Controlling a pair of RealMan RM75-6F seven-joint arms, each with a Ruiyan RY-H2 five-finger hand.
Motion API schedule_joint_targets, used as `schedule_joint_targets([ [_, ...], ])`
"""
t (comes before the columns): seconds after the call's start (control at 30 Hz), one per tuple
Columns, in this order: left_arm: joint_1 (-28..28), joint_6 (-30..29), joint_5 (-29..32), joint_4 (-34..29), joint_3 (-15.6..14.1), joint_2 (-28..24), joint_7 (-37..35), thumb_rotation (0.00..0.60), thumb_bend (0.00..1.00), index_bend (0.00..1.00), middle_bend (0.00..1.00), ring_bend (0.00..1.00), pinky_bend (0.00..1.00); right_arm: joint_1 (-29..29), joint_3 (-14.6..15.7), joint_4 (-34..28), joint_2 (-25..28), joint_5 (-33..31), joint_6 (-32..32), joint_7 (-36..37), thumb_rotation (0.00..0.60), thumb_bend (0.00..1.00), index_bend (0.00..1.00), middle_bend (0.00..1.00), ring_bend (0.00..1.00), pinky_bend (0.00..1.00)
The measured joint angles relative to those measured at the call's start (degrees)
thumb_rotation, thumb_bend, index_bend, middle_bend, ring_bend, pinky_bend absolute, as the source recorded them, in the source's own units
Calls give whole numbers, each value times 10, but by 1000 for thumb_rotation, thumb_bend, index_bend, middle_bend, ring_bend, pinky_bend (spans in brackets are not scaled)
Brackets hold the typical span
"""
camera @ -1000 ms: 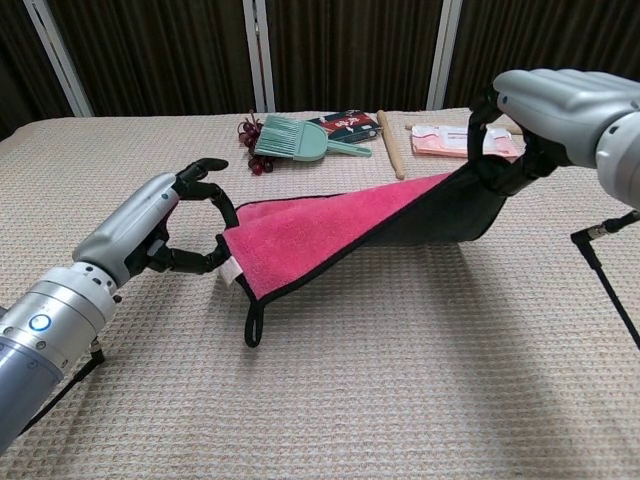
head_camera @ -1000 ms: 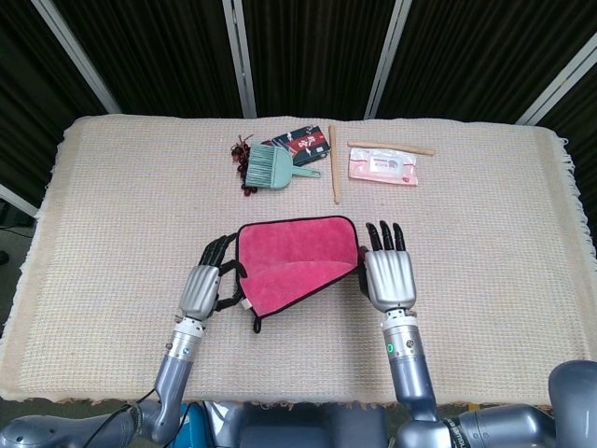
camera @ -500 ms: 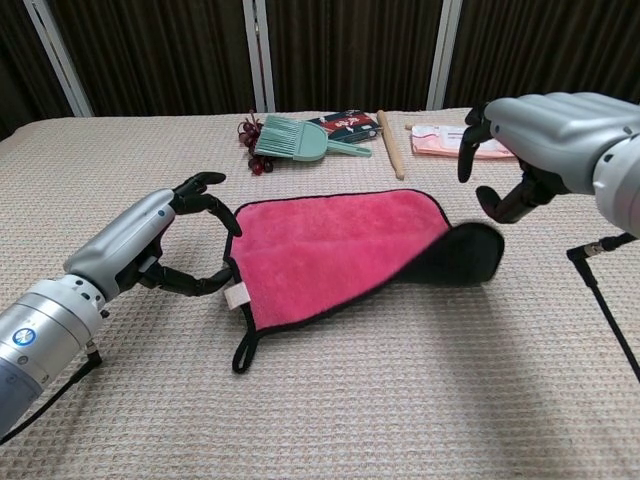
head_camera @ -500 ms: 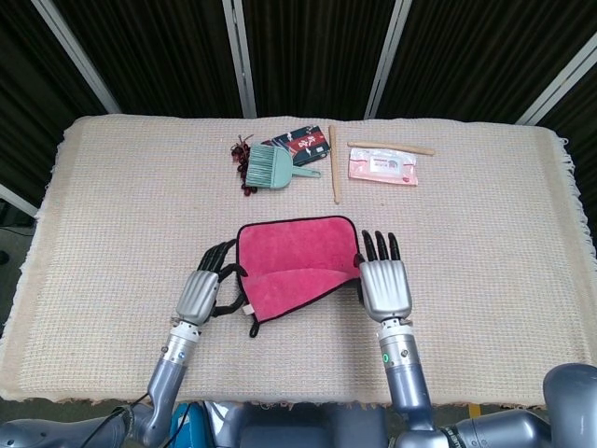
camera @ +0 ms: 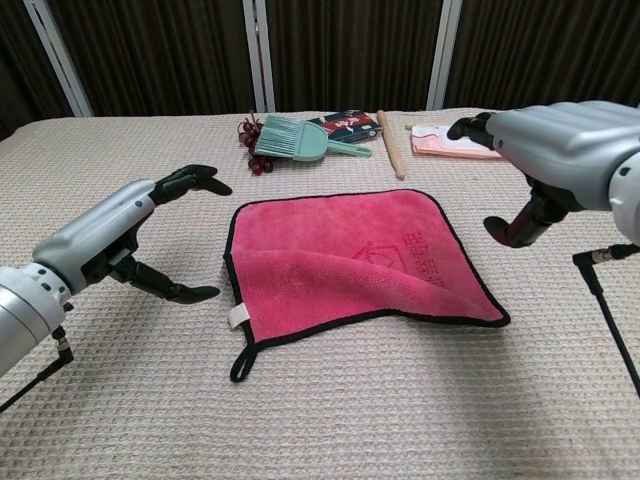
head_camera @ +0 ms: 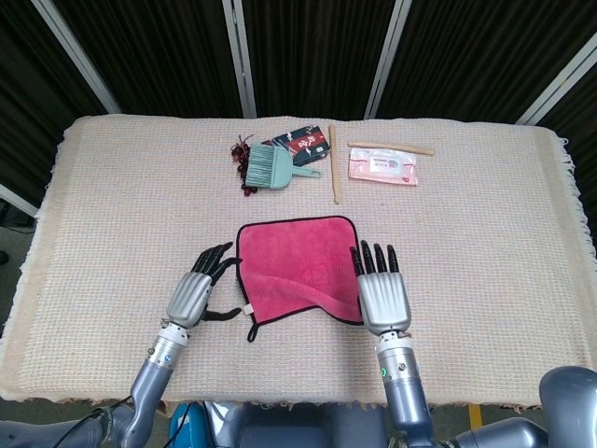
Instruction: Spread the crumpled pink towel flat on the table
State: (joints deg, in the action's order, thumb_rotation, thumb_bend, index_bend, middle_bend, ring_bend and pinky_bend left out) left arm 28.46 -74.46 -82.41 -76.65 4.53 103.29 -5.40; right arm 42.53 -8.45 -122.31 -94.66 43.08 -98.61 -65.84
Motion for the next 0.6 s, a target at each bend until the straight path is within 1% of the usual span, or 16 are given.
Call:
schedule_joint_targets([
  [0.03, 0, 2, -1, -11, -1, -8, 3, 600, 164, 123, 0, 0, 0, -1, 1, -6, 1, 5, -2, 0, 600, 433, 0, 0, 0, 0],
  [0.07, -1, 3, -1, -23, -2, -16, 8, 600, 265, 120, 0, 0, 0, -3, 2, -14, 4, 13, -4, 1, 600, 433, 0, 0, 0, 0],
  [0.1, -1, 6, -2, -41, -4, -28, 15, 600, 327, 118, 0, 0, 0, -5, 4, -19, 6, 20, -6, 2, 600, 440, 0, 0, 0, 0],
  [0.17, -2, 10, -3, -71, -7, -48, 30, 600, 563, 113, 0, 0, 0, -10, 10, -32, 12, 36, -9, 5, 600, 502, 0, 0, 0, 0],
  [0.2, -4, 12, -4, -92, -10, -63, 41, 600, 656, 108, 0, 0, 0, -13, 13, -37, 16, 43, -10, 6, 600, 532, 0, 0, 0, 0],
  [0.23, -5, 13, -5, -108, -12, -74, 50, 600, 694, 104, 0, 0, 0, -16, 16, -42, 19, 50, -12, 9, 600, 566, 0, 0, 0, 0],
  [0.3, -9, 12, -8, -141, -18, -99, 75, 600, 714, 92, 0, 0, 0, -23, 23, -47, 27, 62, -14, 15, 600, 582, 0, 0, 0, 0],
  [0.37, -15, 8, -14, -164, -25, -119, 97, 600, 707, 85, 0, 0, 0, -31, 31, -50, 33, 72, -15, 27, 600, 582, 0, 0, 0, 0],
  [0.47, -30, -14, -32, -189, -41, -145, 127, 600, 686, 81, 0, 0, 0, -46, 43, -53, 43, 91, -16, 57, 600, 583, 0, 0, 0, 0],
  [0.53, -44, -33, -47, -205, -56, -162, 143, 600, 616, 77, 0, 0, 0, -58, 55, -52, 50, 106, -17, 82, 600, 583, 0, 0, 0, 0],
  [0.6, -59, -51, -60, -221, -70, -179, 151, 600, 441, 59, 0, 0, 0, -76, 73, -50, 61, 126, -17, 118, 600, 582, 0, 0, 0, 0],
])
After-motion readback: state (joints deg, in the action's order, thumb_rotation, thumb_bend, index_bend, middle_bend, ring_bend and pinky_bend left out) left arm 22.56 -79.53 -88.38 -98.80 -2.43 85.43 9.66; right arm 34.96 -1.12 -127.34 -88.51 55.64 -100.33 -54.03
